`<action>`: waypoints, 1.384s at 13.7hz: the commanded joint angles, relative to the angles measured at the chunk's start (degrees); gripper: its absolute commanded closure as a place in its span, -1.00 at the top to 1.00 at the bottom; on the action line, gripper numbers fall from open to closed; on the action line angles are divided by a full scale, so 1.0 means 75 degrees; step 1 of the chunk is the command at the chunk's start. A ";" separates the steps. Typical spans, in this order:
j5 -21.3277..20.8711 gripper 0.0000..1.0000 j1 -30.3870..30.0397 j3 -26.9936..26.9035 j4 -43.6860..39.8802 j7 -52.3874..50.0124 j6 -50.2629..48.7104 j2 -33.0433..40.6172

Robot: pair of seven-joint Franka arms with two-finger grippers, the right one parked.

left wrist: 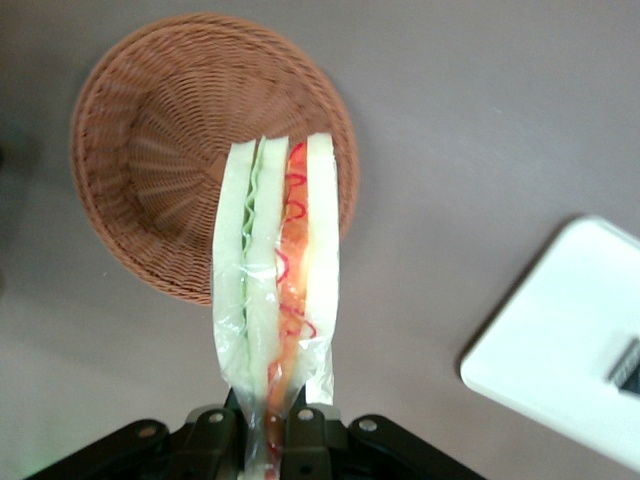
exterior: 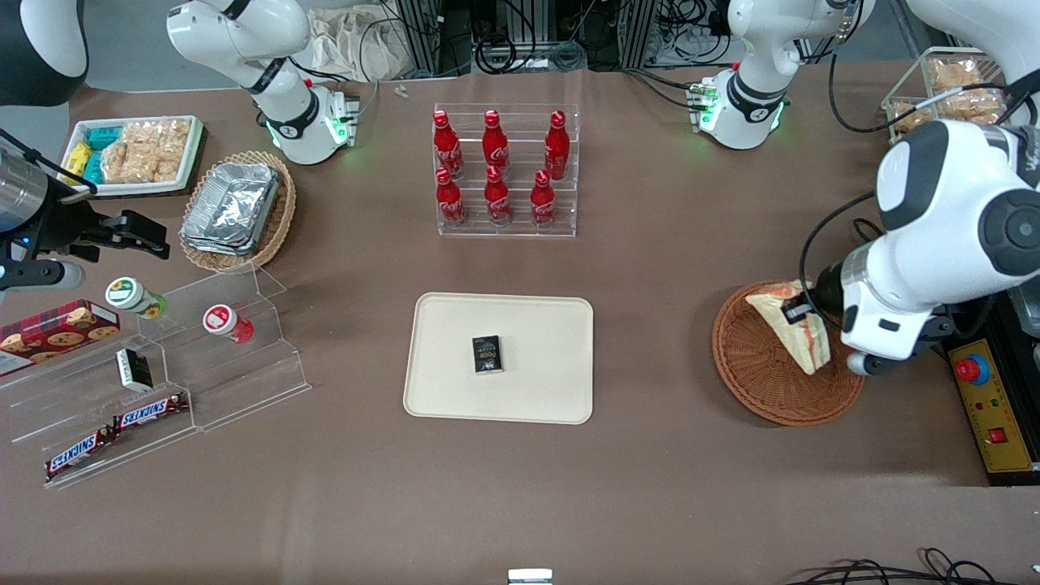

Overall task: Place sandwich from basket to tray
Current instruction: 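Lift the sandwich and carry it with the left gripper to the tray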

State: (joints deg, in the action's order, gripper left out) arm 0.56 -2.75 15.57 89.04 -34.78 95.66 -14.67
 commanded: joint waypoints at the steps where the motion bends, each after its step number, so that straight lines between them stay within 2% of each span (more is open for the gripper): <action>1: 0.0219 -1.00 -0.0009 0.0500 -0.0047 0.0605 -0.0088 0.0128; 5: 0.0312 -1.00 0.0154 0.1345 -0.0141 0.0630 0.0824 -0.0105; 8: 0.0219 -1.00 0.0833 0.1358 -0.0083 0.0618 0.1738 -0.0631; 12: -0.0050 -1.00 0.1818 0.1311 -0.0071 0.0524 0.2850 -0.1802; 15: -0.0600 -1.00 0.2147 0.1300 -0.0094 0.0524 0.3697 -0.2506; 18: -0.0683 -1.00 0.2335 0.1300 -0.0094 0.0559 0.4258 -0.3011; 19: -0.0881 -1.00 0.2335 0.1300 -0.0106 0.0536 0.4469 -0.3221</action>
State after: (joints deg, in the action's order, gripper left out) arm -4.08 13.79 25.82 89.74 -30.96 127.16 -36.54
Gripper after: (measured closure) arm 0.837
